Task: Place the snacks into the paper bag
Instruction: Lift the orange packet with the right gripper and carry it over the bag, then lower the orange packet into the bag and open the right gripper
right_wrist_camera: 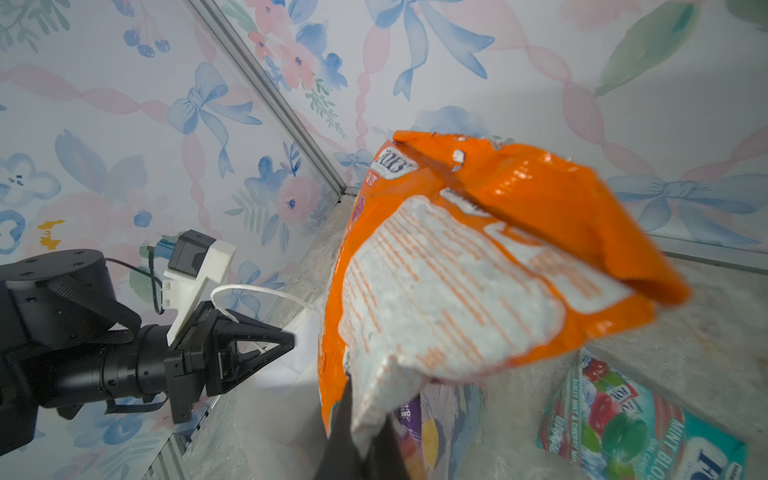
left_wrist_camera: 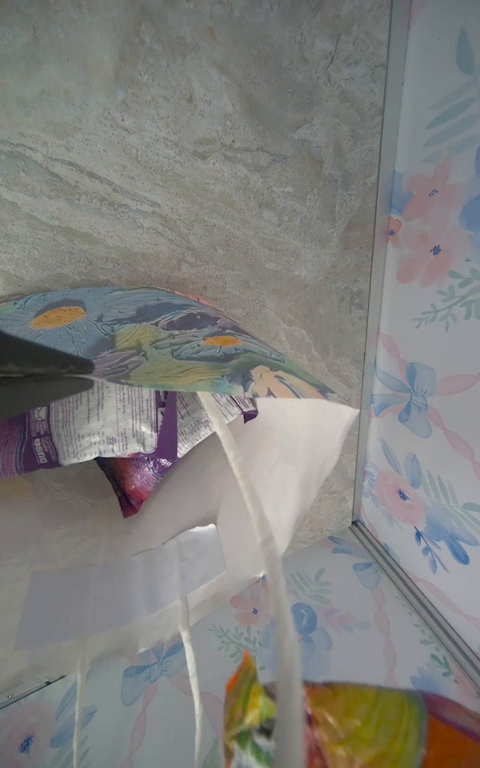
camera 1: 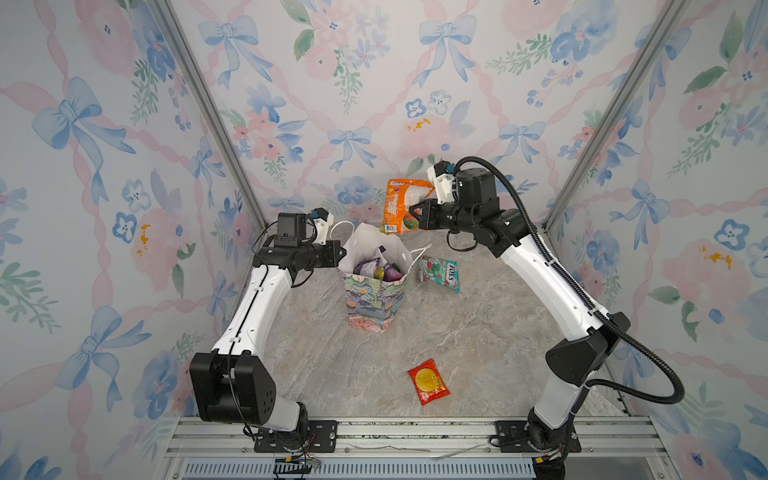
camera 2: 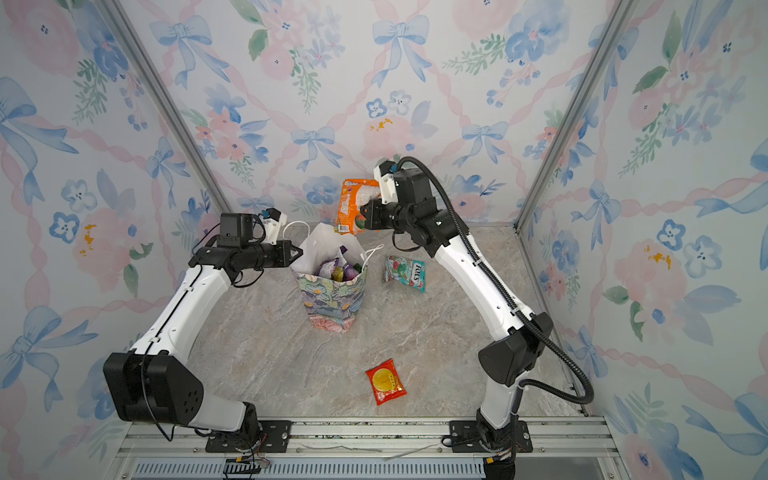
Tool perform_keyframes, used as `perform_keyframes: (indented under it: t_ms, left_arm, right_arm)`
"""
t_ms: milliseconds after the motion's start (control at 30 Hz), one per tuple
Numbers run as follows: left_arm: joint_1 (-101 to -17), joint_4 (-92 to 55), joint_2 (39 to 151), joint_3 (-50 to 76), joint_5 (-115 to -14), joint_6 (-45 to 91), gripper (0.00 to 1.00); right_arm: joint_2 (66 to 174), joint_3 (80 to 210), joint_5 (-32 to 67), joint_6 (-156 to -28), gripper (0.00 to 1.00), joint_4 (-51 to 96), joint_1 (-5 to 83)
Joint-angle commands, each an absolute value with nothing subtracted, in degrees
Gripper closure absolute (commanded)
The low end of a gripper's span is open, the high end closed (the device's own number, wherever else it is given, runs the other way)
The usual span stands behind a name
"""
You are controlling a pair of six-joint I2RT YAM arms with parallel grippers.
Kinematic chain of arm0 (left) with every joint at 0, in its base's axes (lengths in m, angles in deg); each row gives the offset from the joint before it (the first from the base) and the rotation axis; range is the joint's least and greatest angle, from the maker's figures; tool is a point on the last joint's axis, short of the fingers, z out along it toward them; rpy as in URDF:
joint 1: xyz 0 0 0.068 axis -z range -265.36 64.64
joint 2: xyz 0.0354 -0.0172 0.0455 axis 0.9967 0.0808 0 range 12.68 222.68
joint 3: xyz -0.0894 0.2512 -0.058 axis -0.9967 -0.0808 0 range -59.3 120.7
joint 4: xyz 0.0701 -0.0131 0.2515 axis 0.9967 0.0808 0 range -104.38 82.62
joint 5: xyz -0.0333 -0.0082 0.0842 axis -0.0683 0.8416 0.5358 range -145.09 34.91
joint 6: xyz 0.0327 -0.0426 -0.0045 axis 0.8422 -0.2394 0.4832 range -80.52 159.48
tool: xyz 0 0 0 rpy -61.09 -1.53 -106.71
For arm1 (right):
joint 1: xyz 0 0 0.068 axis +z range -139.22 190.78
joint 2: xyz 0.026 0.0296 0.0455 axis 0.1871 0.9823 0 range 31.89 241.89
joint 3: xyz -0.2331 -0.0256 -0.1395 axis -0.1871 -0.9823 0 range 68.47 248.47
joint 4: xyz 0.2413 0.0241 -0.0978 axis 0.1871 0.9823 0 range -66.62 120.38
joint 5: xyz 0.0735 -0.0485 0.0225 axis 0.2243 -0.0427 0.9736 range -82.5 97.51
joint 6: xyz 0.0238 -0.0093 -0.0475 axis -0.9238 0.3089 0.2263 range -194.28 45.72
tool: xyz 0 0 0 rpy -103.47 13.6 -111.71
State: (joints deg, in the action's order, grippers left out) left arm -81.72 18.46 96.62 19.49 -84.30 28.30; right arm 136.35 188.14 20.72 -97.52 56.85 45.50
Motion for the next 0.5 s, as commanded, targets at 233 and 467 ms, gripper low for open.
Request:
perform_keyframes:
  t_ms: [233,467]
  left_arm:
    - [-81.5,20.07,96.15,17.96,-84.01,29.34,1.0]
    - [-81.45,20.07,96.16,17.87,-84.0,29.38,1.0]
  right_arm:
    - [137.4,188.09,19.62,-96.86,1.0,55.38,51.05]
    - [136.01,182.39,18.74,-97.82,1.0,53.5,52.3]
